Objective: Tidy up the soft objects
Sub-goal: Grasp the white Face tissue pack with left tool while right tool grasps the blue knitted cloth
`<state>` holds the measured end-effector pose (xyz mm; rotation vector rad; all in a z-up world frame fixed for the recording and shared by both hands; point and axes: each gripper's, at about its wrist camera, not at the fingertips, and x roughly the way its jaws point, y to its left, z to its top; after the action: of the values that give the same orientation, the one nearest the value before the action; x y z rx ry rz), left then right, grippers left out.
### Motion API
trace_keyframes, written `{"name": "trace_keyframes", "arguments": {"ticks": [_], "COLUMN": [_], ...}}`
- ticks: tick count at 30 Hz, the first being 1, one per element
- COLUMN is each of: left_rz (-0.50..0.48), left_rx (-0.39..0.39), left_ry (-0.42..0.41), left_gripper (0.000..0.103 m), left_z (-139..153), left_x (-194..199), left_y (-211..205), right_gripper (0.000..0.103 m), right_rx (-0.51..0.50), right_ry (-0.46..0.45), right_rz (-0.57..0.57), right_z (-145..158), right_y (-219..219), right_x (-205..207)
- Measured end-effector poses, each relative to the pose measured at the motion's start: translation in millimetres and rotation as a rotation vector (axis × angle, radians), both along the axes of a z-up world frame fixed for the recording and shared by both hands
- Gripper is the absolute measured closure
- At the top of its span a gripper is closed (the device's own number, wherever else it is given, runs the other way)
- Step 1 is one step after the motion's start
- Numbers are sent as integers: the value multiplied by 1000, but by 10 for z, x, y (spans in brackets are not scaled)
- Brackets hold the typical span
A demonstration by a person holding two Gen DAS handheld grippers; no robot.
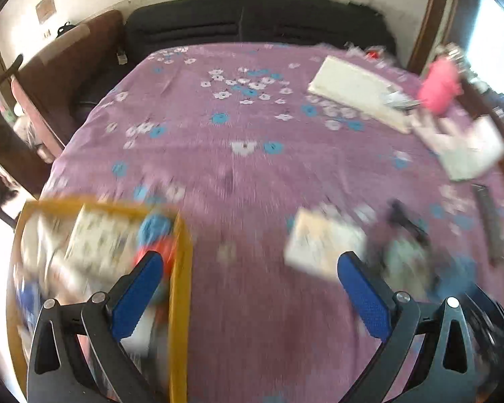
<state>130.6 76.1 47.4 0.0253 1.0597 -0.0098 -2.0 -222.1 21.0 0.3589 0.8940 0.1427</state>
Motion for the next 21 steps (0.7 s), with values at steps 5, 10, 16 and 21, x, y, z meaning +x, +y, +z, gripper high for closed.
{"name": "trace_keyframes", "arguments": {"ticks": [5, 10, 16, 21], "left_rz": [29, 8, -56, -145], "left_rx": [135, 239, 372, 500], "left_ry": [8, 80, 99, 137], "left_gripper": [0, 0, 12, 12], "left_z": [-246, -444, -362, -366], "left_x": [466, 564, 363, 127], "left_y": [-179, -277, -332, -328], "right_gripper": [25, 25, 25, 24], "right_rx": [73, 96, 88, 67], "right_ry": [0, -3, -4, -6], "right_rz": [-20, -26, -24, -17], "right_z": [-17, -22, -19, -18], "right_y": [-98, -130, -121, -83], "right_x": [74, 81, 72, 78]}}
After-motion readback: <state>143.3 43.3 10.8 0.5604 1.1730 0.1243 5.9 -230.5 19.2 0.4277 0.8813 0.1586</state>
